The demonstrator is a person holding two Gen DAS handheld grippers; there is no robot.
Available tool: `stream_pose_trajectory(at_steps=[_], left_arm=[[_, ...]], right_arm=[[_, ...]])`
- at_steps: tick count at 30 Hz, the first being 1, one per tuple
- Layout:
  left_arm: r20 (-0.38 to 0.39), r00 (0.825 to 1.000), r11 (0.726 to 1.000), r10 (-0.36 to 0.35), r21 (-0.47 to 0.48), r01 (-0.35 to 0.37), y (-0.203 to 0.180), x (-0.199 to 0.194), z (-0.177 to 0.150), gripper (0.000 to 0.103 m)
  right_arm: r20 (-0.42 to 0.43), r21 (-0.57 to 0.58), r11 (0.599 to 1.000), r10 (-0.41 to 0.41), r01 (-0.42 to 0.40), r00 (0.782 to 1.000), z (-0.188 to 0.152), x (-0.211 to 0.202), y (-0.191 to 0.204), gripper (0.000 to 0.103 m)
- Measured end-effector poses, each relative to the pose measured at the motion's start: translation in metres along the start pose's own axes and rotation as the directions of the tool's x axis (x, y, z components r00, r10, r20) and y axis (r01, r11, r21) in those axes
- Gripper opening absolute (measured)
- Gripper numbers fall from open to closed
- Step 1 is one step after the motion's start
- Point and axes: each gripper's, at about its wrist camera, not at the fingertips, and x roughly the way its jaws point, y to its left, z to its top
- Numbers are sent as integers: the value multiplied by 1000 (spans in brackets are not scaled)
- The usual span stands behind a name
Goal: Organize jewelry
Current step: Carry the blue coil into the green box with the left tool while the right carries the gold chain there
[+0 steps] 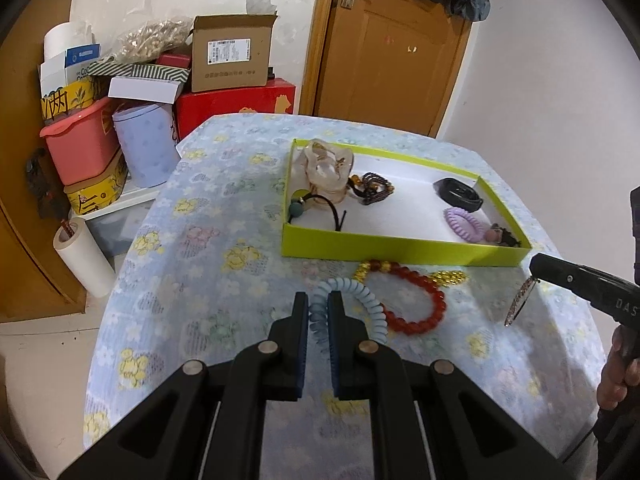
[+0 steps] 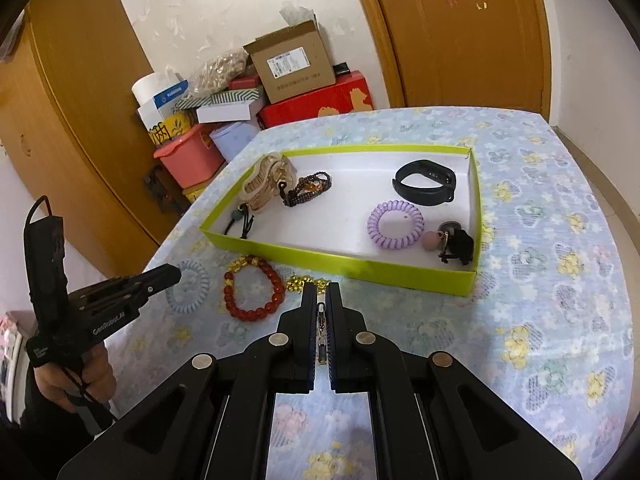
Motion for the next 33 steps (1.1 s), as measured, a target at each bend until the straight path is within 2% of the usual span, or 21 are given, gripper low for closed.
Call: stream_pose_trajectory(at_steps=[15,33], left_arm=[[41,998,998,-39,50,37,-29,-31,-1,10],[44,996,995,-73,72,70,-45,-18,24,10]], right_arm=[[59,-7,1000,8,-8,998,-1,-34,3,4],[82,-12,1000,-23,24,996,15,-36,-12,4]])
